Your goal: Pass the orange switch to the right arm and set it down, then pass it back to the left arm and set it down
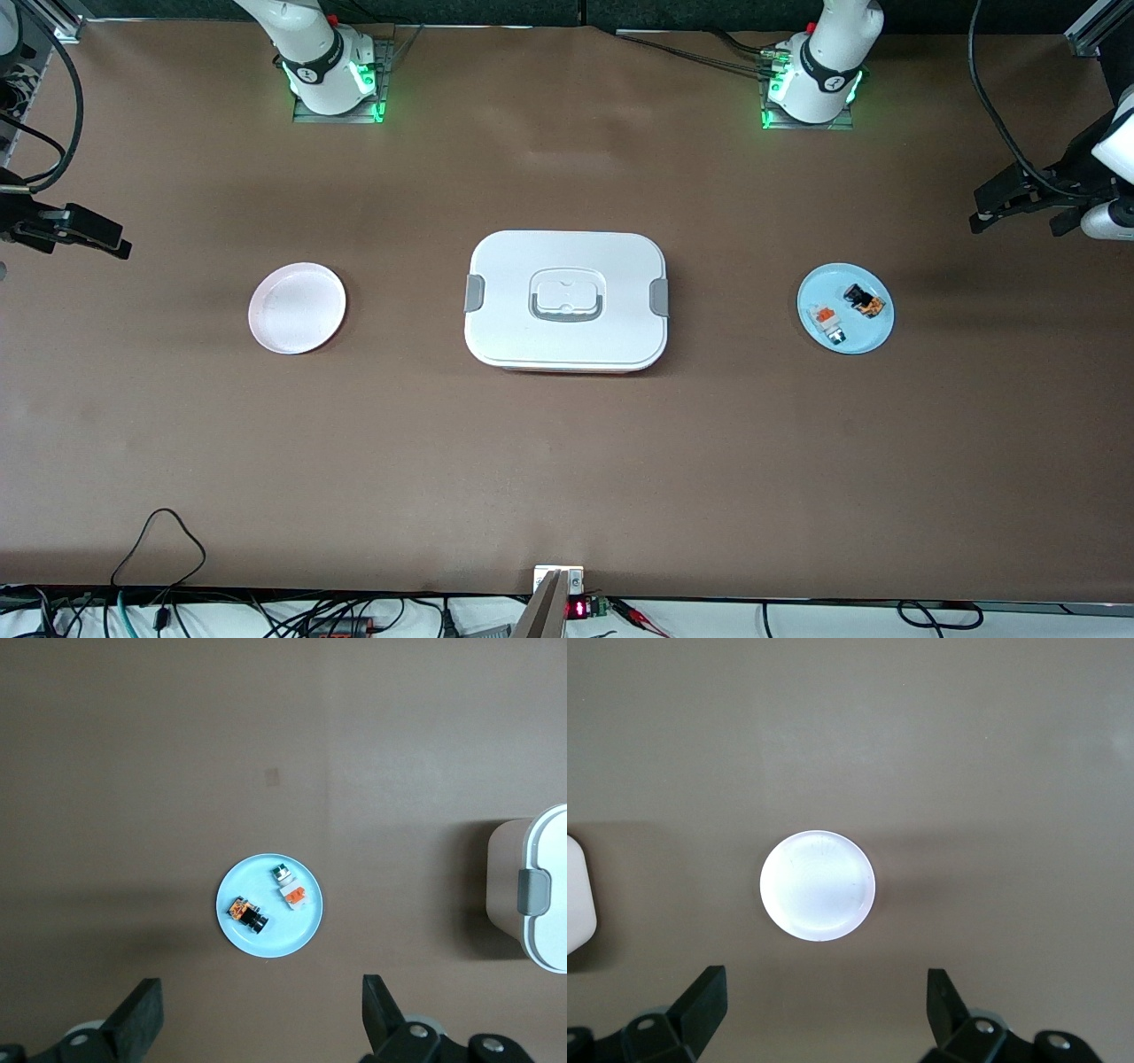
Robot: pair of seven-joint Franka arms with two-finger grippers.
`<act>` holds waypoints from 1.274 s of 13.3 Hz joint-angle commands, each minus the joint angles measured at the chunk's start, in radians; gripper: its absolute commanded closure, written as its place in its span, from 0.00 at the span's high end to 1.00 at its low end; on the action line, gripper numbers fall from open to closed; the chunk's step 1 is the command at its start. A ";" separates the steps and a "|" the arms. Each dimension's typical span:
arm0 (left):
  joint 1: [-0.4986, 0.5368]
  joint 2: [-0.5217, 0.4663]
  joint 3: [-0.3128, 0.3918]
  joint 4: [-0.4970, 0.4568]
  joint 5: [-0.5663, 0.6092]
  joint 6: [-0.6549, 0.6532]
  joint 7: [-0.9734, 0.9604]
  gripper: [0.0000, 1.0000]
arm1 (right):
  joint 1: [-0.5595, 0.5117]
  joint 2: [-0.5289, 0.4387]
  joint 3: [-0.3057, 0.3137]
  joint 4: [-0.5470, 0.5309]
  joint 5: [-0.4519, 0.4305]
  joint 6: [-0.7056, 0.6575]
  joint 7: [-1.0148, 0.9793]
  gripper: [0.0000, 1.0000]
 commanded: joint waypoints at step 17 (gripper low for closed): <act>0.048 -0.012 -0.017 0.037 -0.045 -0.025 0.027 0.99 | 0.001 0.002 0.005 0.016 0.015 0.015 0.016 1.00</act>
